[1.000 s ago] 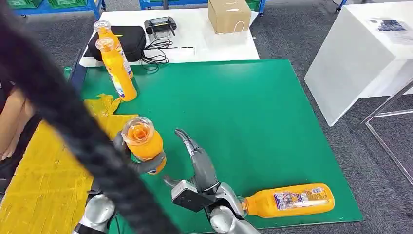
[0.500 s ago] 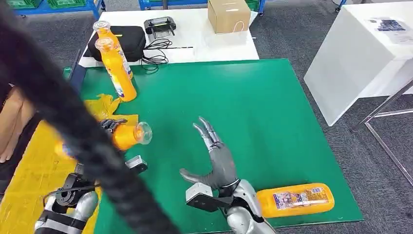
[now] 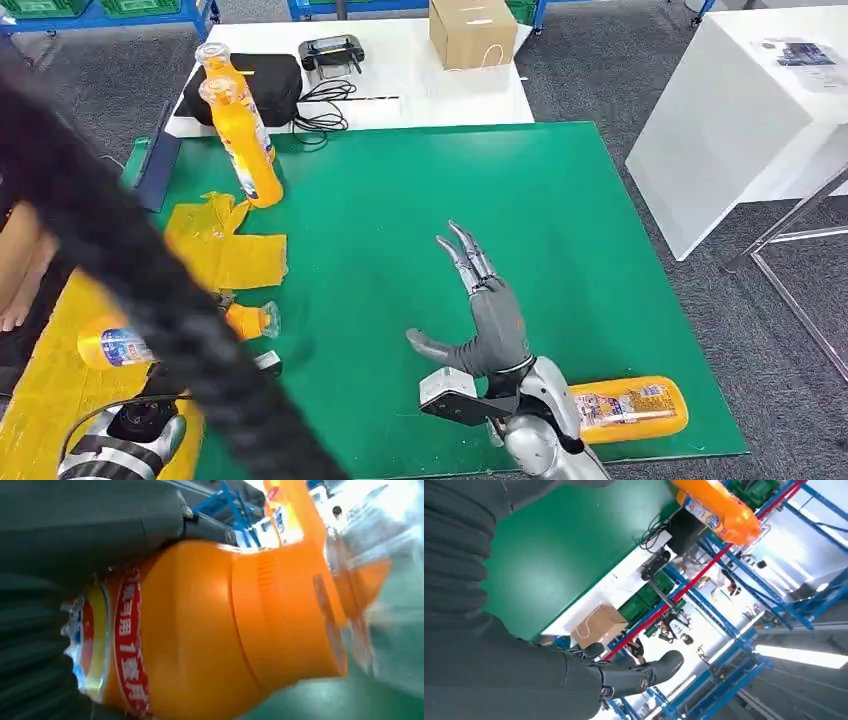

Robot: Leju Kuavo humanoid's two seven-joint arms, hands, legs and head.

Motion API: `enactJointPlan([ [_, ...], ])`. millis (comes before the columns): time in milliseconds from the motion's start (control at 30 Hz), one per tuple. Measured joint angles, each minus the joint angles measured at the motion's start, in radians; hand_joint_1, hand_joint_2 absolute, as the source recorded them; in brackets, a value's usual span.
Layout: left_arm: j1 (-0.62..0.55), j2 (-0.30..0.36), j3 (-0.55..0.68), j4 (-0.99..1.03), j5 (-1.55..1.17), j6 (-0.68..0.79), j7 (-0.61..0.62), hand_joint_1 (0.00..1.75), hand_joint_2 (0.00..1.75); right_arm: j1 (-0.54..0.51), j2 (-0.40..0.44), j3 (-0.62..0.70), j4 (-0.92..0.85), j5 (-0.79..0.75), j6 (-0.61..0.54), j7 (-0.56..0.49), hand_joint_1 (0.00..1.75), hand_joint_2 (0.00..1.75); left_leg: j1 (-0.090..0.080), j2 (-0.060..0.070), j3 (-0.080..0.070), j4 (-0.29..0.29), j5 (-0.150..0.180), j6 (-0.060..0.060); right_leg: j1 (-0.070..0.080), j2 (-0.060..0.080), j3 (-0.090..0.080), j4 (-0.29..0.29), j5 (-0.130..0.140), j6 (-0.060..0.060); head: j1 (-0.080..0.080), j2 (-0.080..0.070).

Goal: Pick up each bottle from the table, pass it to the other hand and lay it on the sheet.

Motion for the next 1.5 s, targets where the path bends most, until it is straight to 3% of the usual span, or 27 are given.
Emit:
enactJointPlan([
  [500, -0.045, -0.037, 0.025, 0.098, 0.065, 0.083, -0.016, 0.0, 1.75, -0.006, -0.019, 0.0, 0.004, 0.035, 0.026, 0.027, 0.0, 1.75, 0.0, 0.0, 0.001, 0.0, 0.001, -0.001, 0.0, 0.0, 0.002, 0.0, 0.0, 0.0, 0.0, 0.0],
  [967, 0.0, -0.038, 0.053, 0.052, 0.039, 0.129, -0.002, 0.0, 1.75, -0.014, -0.09, 0.037, 0.019, 0.064, 0.175, 0.037, 0.0, 1.75, 0.0, 0.0, 0.001, 0.0, 0.001, -0.001, 0.0, 0.0, 0.001, 0.0, 0.0, 0.0, 0.0, 0.0],
  [1067, 0.045, -0.045, 0.09, -0.031, 0.181, 0.178, -0.089, 0.0, 1.75, 0.007, -0.147, 0.044, 0.012, -0.045, 0.286, -0.018, 0.0, 1.75, 0.0, 0.0, 0.0, 0.0, 0.001, -0.001, 0.0, 0.0, 0.0, 0.0, 0.0, 0.0, 0.0, 0.0],
  [1167, 0.099, -0.068, 0.144, -0.149, 0.504, 0.139, -0.258, 0.0, 1.75, 0.052, -0.217, 0.041, -0.024, -0.162, 0.374, -0.097, 0.0, 1.75, -0.001, 0.0, -0.001, 0.001, 0.0, 0.0, -0.001, 0.0, -0.001, 0.0, 0.0, 0.0, 0.0, 0.0],
  [1500, 0.245, -0.146, 0.289, -0.469, 0.979, -0.011, -0.498, 0.0, 1.75, 0.199, -0.364, -0.033, -0.147, -0.255, 0.449, -0.157, 0.0, 1.75, -0.001, 0.001, -0.001, 0.0, -0.001, 0.001, -0.001, 0.0, -0.002, -0.001, 0.0, 0.0, 0.0, 0.0],
])
